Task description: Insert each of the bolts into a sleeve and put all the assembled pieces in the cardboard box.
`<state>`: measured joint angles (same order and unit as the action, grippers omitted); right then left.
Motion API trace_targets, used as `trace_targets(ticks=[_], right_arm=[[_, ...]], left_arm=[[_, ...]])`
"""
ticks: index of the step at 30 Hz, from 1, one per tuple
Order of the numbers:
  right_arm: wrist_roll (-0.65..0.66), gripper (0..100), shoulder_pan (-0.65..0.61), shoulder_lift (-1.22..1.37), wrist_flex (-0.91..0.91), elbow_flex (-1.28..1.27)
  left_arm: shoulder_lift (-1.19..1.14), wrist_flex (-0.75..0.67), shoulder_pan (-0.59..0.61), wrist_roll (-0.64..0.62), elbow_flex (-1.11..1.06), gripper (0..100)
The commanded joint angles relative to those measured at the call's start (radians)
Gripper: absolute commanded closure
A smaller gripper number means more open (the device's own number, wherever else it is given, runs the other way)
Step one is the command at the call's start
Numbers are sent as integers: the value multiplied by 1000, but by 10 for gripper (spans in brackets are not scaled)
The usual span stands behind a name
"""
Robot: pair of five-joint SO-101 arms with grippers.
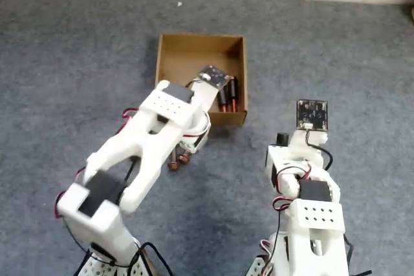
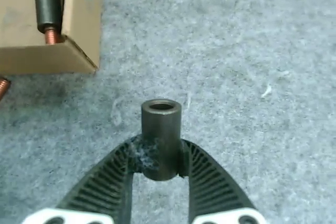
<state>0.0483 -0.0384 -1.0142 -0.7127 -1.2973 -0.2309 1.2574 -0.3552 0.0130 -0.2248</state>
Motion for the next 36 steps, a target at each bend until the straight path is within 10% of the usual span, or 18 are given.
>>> trace_targets(ticks=[1,13,25,36], right_arm=[[-6,993,10,-22,28,12],[-6,993,10,-22,28,10],[-6,993,10,-22,28,10],[-6,993,10,-22,27,10]], left_arm=[[-87,5,-12,-11,93,847],[-202,17,-18,-17,162,996],[110,224,22,-391,163,995],[344,295,297,-671,142,995]])
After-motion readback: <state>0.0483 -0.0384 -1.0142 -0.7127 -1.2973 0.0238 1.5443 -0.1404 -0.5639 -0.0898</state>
